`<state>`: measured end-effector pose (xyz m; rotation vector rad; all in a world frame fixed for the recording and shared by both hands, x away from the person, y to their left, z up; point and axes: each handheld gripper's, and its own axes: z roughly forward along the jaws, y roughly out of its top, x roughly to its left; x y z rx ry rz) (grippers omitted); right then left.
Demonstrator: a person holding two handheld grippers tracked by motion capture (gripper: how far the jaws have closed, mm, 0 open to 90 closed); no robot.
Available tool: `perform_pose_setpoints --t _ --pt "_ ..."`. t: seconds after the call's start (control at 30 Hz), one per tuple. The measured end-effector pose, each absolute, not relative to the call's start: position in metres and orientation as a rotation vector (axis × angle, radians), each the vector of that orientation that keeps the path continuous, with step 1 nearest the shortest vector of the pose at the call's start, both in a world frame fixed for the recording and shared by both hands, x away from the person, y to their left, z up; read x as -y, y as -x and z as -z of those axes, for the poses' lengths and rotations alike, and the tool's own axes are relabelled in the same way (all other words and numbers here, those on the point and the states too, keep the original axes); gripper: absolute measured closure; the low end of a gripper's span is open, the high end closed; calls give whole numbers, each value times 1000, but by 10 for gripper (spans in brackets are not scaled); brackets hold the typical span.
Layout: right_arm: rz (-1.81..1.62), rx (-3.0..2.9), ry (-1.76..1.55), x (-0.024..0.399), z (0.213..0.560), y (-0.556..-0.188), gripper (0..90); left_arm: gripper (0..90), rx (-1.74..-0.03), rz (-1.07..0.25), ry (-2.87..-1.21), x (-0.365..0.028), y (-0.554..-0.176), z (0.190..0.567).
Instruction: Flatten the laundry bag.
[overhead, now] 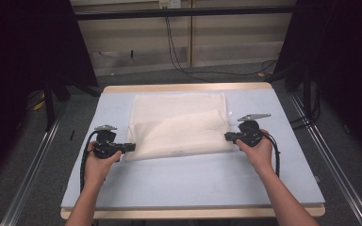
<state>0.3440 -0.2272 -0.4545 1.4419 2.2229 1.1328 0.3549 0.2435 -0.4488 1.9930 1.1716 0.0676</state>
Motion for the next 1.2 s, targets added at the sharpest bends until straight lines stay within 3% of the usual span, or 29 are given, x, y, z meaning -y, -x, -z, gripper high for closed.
perform_pose_setpoints --t 0.63,0.73,0.87,1.0,1.2 --pt "-1117 -2305 -1340 242 471 -305 860 862 -1199 -102 -2052 -260 -332 459" --pt "-1137 -2249 -1383 242 464 -309 670 862 -1198 -107 -2067 -257 -333 460" --pt "-1196 -2180 -1436 242 457 -320 514 862 -1200 -103 -2065 -254 -333 461" --pt "-1252 -2114 -1477 238 448 -337 446 862 -1199 -103 -2071 -254 -334 462" --pt "-1235 -2102 -1590 230 453 -369 505 862 -1200 -109 -2065 -254 -333 463"
